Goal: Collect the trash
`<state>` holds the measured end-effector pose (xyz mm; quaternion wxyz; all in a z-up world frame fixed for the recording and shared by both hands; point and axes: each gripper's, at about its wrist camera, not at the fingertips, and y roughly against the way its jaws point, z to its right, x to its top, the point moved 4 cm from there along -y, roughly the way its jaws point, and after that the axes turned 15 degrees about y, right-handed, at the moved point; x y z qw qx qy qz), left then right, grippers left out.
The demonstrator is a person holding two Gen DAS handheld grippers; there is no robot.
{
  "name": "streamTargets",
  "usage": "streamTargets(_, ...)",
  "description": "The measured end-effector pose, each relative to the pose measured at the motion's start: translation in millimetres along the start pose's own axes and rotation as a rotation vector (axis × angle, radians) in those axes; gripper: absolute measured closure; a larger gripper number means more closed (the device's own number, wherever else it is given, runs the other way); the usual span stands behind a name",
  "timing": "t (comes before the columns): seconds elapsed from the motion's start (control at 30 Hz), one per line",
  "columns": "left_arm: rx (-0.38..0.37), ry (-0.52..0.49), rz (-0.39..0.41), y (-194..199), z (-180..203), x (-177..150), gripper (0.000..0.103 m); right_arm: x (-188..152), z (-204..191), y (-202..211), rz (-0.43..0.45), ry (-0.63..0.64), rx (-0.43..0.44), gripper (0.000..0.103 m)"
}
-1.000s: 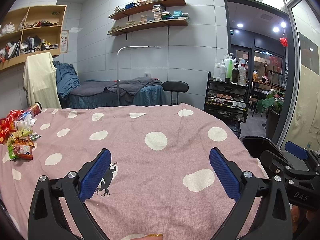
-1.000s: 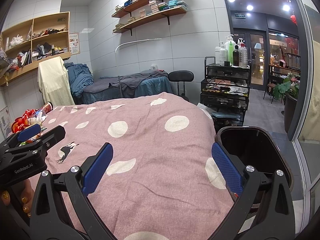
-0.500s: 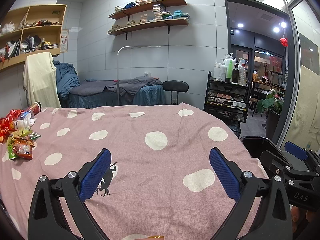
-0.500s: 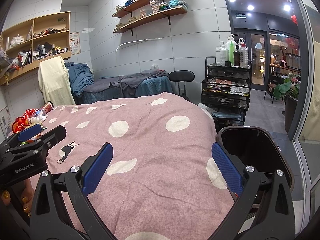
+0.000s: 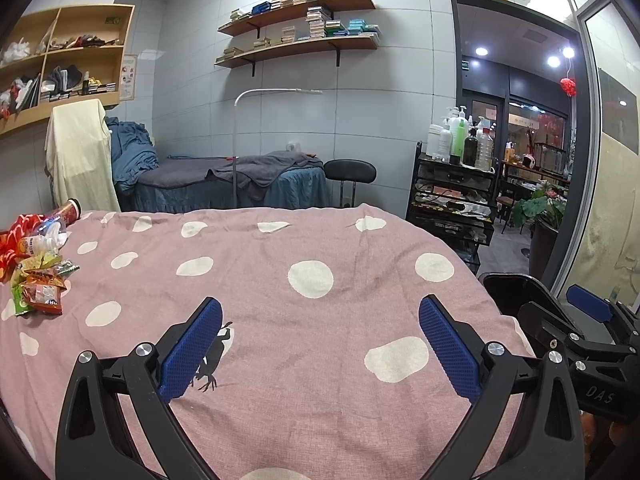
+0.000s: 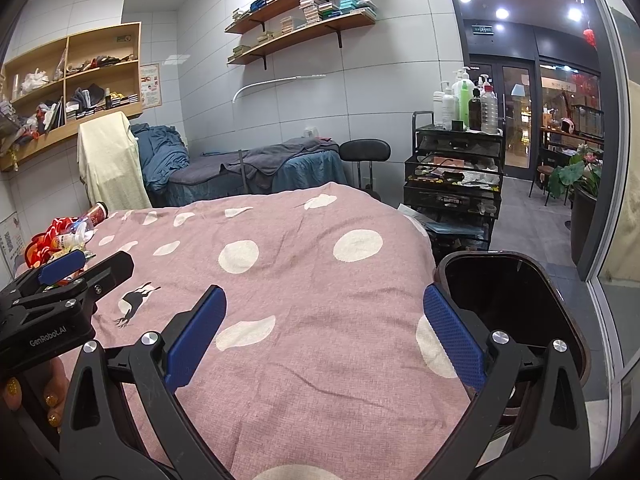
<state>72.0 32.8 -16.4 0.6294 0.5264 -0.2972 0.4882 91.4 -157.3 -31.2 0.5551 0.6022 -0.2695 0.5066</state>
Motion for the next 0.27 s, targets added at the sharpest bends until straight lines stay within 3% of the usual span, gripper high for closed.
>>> streamTargets(0.27, 0.009, 0.004, -0.006, -1.4, -1.1, 0.8, 0.005, -0.3, 1.1, -2.1, -0.011, -0.006, 0.003, 0.006)
